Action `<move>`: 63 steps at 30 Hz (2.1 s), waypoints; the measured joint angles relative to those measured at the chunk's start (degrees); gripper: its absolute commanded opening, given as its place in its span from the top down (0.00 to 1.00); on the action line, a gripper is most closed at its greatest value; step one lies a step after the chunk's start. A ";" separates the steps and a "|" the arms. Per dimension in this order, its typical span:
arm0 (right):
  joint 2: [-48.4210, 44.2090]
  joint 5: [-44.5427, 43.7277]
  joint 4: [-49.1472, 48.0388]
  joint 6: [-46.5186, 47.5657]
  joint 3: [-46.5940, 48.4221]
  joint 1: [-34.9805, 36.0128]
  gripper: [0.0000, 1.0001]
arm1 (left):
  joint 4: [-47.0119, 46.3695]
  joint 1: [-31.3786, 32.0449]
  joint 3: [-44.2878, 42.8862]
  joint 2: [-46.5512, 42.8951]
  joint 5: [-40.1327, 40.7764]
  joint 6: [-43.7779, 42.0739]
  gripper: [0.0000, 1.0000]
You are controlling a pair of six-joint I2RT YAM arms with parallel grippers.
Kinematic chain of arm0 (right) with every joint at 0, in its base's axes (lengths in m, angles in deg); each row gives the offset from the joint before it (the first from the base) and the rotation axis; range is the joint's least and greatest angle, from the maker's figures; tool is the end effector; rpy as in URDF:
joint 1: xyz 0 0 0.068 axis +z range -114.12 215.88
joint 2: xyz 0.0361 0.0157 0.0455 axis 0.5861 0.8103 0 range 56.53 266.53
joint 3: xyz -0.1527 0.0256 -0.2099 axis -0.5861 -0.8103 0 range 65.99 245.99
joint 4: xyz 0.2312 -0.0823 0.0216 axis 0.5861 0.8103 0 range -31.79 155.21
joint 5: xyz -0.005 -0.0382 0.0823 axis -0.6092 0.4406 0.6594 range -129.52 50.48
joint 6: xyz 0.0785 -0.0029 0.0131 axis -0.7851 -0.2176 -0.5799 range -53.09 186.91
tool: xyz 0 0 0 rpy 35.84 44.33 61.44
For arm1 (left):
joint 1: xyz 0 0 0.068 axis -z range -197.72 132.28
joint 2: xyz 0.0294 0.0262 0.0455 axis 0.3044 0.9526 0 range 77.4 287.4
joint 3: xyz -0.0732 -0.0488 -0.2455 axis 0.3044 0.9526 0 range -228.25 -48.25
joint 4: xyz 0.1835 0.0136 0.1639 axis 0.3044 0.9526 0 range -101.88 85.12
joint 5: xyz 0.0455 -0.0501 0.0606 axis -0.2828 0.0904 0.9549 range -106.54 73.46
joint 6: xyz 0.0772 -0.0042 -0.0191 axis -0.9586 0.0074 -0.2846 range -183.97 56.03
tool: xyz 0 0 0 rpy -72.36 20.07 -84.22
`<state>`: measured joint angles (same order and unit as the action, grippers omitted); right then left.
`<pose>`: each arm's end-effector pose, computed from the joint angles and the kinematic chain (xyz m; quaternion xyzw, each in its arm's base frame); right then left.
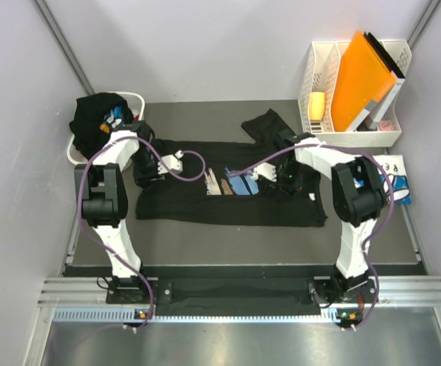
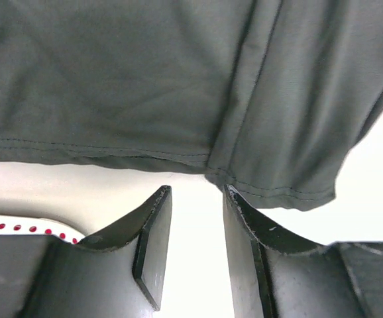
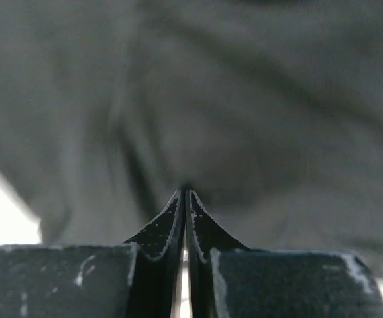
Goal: Fold and stack the t-shirts
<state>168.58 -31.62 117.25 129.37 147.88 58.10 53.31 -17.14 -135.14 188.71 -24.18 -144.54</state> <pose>0.3153 0.1391 0.1418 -0.6723 0.7370 0.0623 0.0302 0.3455 -0.0126 0.1660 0.6492 0.7577 -0.0488 0.0454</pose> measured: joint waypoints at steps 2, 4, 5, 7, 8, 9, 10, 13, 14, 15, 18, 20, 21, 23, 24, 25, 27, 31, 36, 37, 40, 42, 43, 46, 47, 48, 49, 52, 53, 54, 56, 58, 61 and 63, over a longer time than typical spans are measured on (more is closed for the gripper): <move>2.99 -0.61 -1.20 -1.40 1.05 0.02 1.00 | 0.96 0.00 -0.39 0.00 -0.44 0.09 0.56; 3.30 -0.57 -2.58 -2.25 1.95 0.02 1.00 | 1.75 0.00 -0.44 0.00 -0.66 0.11 0.53; 3.61 -0.57 -3.13 -2.71 2.32 0.02 1.00 | 2.14 0.00 -0.46 0.11 -0.76 0.09 0.48; 3.82 -0.57 -3.13 -3.17 2.54 0.02 1.00 | 3.54 0.00 -1.03 0.79 -1.22 -0.02 0.46; 3.89 -0.61 -3.15 -3.30 2.56 0.02 1.00 | 4.07 0.00 -1.36 1.29 -1.55 -0.07 0.46; 3.89 -0.63 -3.15 -3.52 2.56 0.04 1.00 | 4.44 0.00 -1.68 1.84 -1.77 -0.07 0.45; 3.91 -0.70 -3.19 -3.61 2.56 0.07 1.00 | 4.85 0.00 -1.99 2.43 -1.88 -0.09 0.45; 3.91 -0.74 -3.26 -3.80 2.56 0.15 1.00 | 5.70 0.00 -2.25 3.93 -1.99 -0.09 0.46; 3.91 -0.76 -3.28 -3.96 2.56 0.13 1.00 | 6.16 0.00 -2.27 4.37 -2.01 -0.09 0.46; 3.91 -0.76 -3.30 -4.07 2.56 0.15 1.00 | 6.51 0.00 -2.27 4.59 -2.01 -0.09 0.46; 3.91 -0.79 -3.34 -4.26 2.56 0.20 1.00 | 8.02 0.00 -3.04 5.68 -1.99 -0.09 0.46; 3.91 -0.83 -3.37 -4.48 2.56 0.26 1.00 | 8.11 0.00 -3.23 6.40 -1.95 -0.09 0.46; 3.91 -0.90 -3.39 -4.55 2.56 0.28 1.00 | 8.13 0.00 -3.23 6.75 -1.90 -0.09 0.46; 3.91 -0.96 -3.41 -4.66 2.56 0.28 1.00 | 8.11 0.00 -3.23 7.69 -1.75 -0.07 0.48; 3.91 -0.94 -3.41 -4.66 2.56 0.28 1.00 | 8.11 0.00 -3.23 8.09 -1.73 -0.07 0.50; 3.91 -0.96 -3.41 -4.66 2.54 0.28 1.00 | 8.11 0.00 -3.23 8.52 -1.68 -0.07 0.52; 3.91 -0.96 -3.45 -4.66 2.54 0.28 1.00 | 8.59 0.00 -3.89 9.40 -1.44 0.00 0.63; 3.91 -1.01 -3.52 -4.70 2.49 0.28 1.00 | 9.42 0.00 -6.47 11.26 -1.51 0.24 1.00; 3.91 -1.16 -3.54 -4.74 2.49 0.42 1.00 | 11.43 0.00 -11.19 14.78 -1.49 0.98 1.00; 3.91 -1.22 -3.54 -4.74 2.49 0.44 1.00 | 11.54 0.00 -11.93 15.17 -1.49 1.05 1.00; 3.93 -1.29 -3.56 -4.74 2.49 0.50 1.00 | 11.37 0.00 -13.81 15.82 -1.49 1.01 1.00; 3.98 -1.40 -3.54 -4.74 2.49 0.52 1.00 | 11.37 0.00 -14.32 15.82 -1.36 0.98 1.00; 3.98 -1.40 -3.56 -4.72 2.49 0.52 1.00 | 11.37 0.00 -14.45 15.82 -1.14 0.98 1.00; 3.98 -1.42 -3.56 -4.70 2.49 0.55 1.00 | 11.37 0.00 -14.47 15.82 -0.28 0.94 0.82; 3.98 -1.46 -3.56 -4.68 2.49 0.57 1.00 | 11.37 0.00 -14.47 15.82 -0.09 0.81 0.73; 3.98 -1.49 -3.56 -4.68 2.49 0.57 0.99 | 11.37 0.00 -14.45 15.82 0.15 0.57 0.70; 3.98 -1.51 -3.56 -4.68 2.49 0.57 0.99 | 11.34 0.00 -14.45 15.82 0.52 0.35 0.69; 3.98 -1.62 -3.58 -4.68 2.49 0.59 0.97 | 11.32 0.00 -14.34 15.82 1.75 0.22 0.63; 3.98 -1.66 -3.58 -4.68 2.49 0.63 0.97 | 11.32 0.00 -14.10 15.82 2.25 0.15 0.62; 3.98 -1.75 -3.58 -4.68 2.49 0.66 0.97 | 11.34 0.02 -13.73 15.72 2.86 0.04 0.61; 3.98 -1.81 -3.61 -4.68 2.49 0.68 0.97 | 11.37 0.09 -12.92 15.37 3.93 -0.15 0.61; 3.98 -1.86 -3.76 -4.68 2.34 0.68 0.97 | 11.34 0.11 -12.09 15.02 5.05 -0.31 0.61; 3.85 -2.08 -4.02 -4.68 2.10 0.79 0.96 | 11.32 0.11 -11.45 14.84 6.86 -0.35 0.59; 3.69 -2.32 -4.28 -4.68 1.81 0.90 0.94 | 11.32 0.11 -11.19 14.80 7.82 -0.33 0.56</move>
<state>172.28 -33.94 112.97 124.69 149.69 58.99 64.63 -17.03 -146.33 203.50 -16.35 -144.87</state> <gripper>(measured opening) 0.038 0.399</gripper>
